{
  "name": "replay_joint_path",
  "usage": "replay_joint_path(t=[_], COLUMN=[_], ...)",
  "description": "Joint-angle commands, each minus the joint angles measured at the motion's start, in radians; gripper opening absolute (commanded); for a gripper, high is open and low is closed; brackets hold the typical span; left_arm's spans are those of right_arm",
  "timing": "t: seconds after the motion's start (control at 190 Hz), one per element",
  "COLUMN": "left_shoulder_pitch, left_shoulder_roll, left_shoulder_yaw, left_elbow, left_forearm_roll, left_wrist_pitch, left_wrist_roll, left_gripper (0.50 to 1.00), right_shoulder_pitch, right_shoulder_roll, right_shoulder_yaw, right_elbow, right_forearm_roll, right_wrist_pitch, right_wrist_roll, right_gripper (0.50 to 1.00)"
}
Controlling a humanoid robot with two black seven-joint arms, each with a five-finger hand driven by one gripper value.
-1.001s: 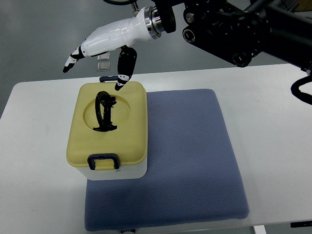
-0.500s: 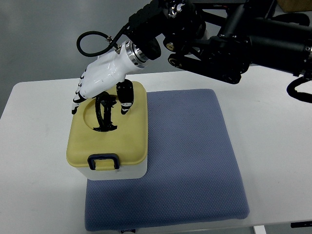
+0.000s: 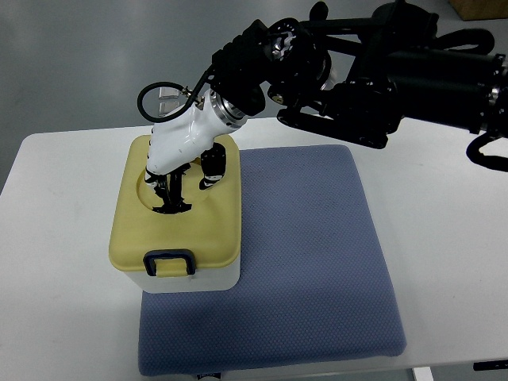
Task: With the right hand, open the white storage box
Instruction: 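Close the right hand's fingers around the black handle on the yellow lid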
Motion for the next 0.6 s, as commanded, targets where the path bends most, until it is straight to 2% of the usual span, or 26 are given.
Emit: replay_joint_path(t=[0.0,0.047,0.479,0.569,0.595], left_shoulder_pitch=[0.000,0.000,0.000,0.000,0.000], left_shoulder_roll=[0.000,0.000,0.000,0.000,0.000], left_shoulder_yaw=[0.000,0.000,0.000,0.000,0.000], left_elbow=[0.000,0.000,0.000,0.000,0.000], left_forearm_roll=[0.000,0.000,0.000,0.000,0.000], left_wrist_pitch=[0.000,0.000,0.000,0.000,0.000], left_wrist_roll=[0.000,0.000,0.000,0.000,0.000], left_gripper=[1.000,1.000,1.000,1.000,1.000], right_shoulder_pitch=[0.002,0.004,0.040,0.037,0.037], right_shoulder_roll=[-0.002,-0.003,-0.002,0.000,0.000], right_shoulder_yaw=[0.000,0.002,0.011,0.011,0.011], right_elbow=[-0.004,-0.004,-0.004,-0.002,-0.002], right_forearm_roll=[0.000,0.002,0.015,0.015,0.017], right_wrist_pitch=[-0.006,-0.006,0.007,0.007,0.007], right_wrist_roll=[0.000,0.000,0.000,0.000,0.000], right_gripper=[0.682,0.670,0.668,0.607,0.572])
